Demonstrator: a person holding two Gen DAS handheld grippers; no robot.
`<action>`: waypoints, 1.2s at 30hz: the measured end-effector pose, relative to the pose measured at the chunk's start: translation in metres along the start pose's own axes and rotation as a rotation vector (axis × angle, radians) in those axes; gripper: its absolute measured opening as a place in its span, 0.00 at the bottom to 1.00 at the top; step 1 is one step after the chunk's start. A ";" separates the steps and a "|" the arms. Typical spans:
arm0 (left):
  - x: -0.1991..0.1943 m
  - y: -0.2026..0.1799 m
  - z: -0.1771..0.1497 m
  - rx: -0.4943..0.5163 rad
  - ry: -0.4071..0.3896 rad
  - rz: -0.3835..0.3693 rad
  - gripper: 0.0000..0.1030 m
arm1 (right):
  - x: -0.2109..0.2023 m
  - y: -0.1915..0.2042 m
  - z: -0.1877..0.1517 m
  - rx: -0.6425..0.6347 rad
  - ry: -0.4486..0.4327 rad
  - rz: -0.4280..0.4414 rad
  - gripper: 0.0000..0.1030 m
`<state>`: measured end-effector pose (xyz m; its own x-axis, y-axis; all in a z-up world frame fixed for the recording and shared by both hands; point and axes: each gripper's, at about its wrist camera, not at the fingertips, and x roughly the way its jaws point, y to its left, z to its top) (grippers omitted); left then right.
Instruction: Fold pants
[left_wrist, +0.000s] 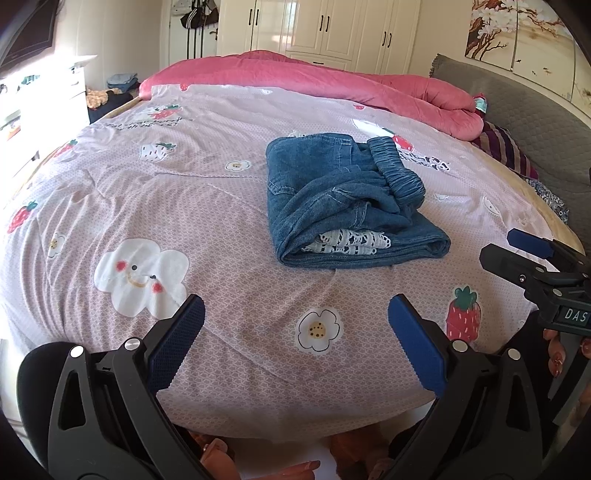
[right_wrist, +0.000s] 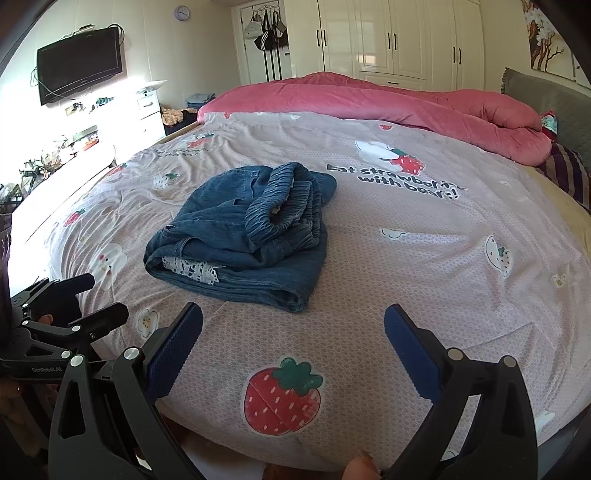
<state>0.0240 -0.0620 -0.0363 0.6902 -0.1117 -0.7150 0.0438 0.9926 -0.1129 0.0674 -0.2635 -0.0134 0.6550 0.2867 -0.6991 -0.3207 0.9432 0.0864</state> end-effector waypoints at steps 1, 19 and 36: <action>0.000 0.000 0.000 0.001 0.002 0.002 0.91 | 0.000 0.000 0.000 0.000 0.001 -0.001 0.96; 0.002 0.001 0.004 0.002 0.020 -0.017 0.91 | 0.008 -0.001 -0.004 -0.015 0.021 -0.027 0.96; 0.048 0.076 0.070 -0.044 0.029 0.184 0.91 | 0.029 -0.128 0.012 0.259 0.031 -0.222 0.96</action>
<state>0.1113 0.0118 -0.0311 0.6623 0.0697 -0.7460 -0.1136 0.9935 -0.0081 0.1357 -0.3740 -0.0364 0.6669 0.0681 -0.7420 0.0145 0.9944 0.1043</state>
